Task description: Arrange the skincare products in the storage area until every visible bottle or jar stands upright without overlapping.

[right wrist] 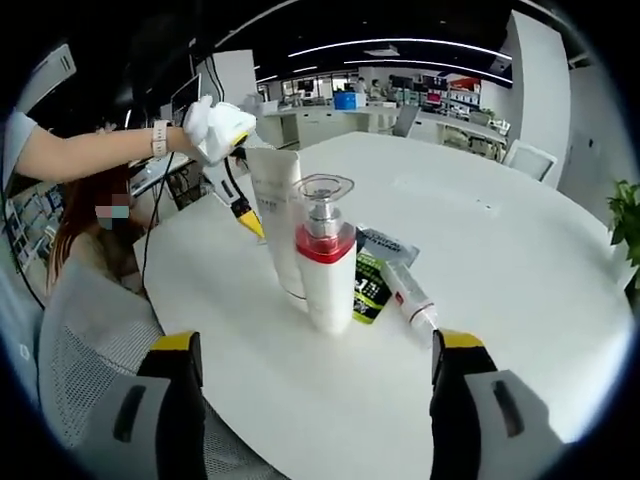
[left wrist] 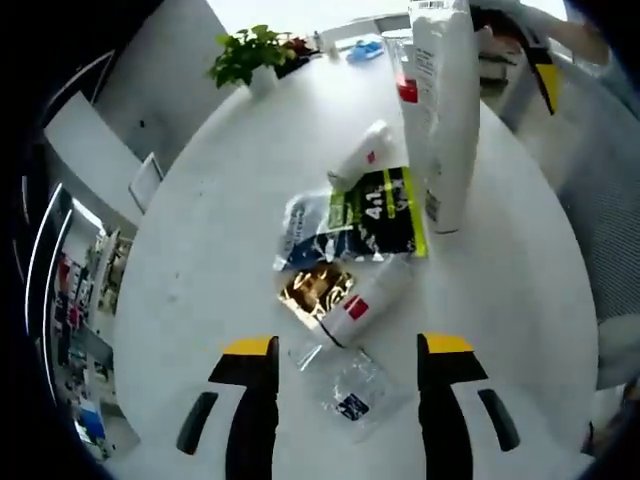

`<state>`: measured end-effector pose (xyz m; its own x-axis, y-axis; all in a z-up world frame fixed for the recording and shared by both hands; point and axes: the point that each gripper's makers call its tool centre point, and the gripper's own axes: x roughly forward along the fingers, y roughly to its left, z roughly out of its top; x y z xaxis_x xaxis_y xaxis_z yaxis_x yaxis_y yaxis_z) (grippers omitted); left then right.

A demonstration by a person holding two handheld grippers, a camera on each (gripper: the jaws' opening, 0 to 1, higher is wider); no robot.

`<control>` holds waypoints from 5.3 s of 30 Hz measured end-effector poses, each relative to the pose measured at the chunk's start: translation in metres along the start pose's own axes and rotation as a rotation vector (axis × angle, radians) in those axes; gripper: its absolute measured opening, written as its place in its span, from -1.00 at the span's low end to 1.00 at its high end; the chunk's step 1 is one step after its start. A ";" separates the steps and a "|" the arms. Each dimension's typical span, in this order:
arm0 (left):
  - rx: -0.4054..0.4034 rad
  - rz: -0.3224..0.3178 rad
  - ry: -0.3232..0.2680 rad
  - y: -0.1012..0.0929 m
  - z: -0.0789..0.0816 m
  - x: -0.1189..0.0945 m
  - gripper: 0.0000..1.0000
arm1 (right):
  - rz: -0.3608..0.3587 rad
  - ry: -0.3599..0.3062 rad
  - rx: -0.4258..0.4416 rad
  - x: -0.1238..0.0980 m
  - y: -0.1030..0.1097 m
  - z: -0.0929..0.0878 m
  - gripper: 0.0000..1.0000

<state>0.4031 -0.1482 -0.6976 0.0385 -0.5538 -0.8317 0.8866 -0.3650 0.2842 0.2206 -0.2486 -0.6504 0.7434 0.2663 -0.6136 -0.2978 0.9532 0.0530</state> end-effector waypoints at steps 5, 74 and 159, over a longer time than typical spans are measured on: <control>0.055 -0.061 0.024 0.000 0.001 0.012 0.05 | 0.001 -0.005 0.027 0.000 -0.003 -0.004 0.88; 0.848 -0.049 0.189 -0.094 0.012 -0.019 -0.69 | 0.306 -0.049 0.115 0.016 0.089 -0.008 -0.15; -0.986 -0.234 -0.945 -0.119 0.147 -0.070 -0.52 | 0.615 -0.175 0.330 0.014 0.107 0.021 -0.59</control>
<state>0.2271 -0.1756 -0.6030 -0.1269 -0.9898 -0.0653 0.8005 -0.0633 -0.5959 0.2122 -0.1402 -0.6368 0.5925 0.7618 -0.2619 -0.5176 0.6091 0.6009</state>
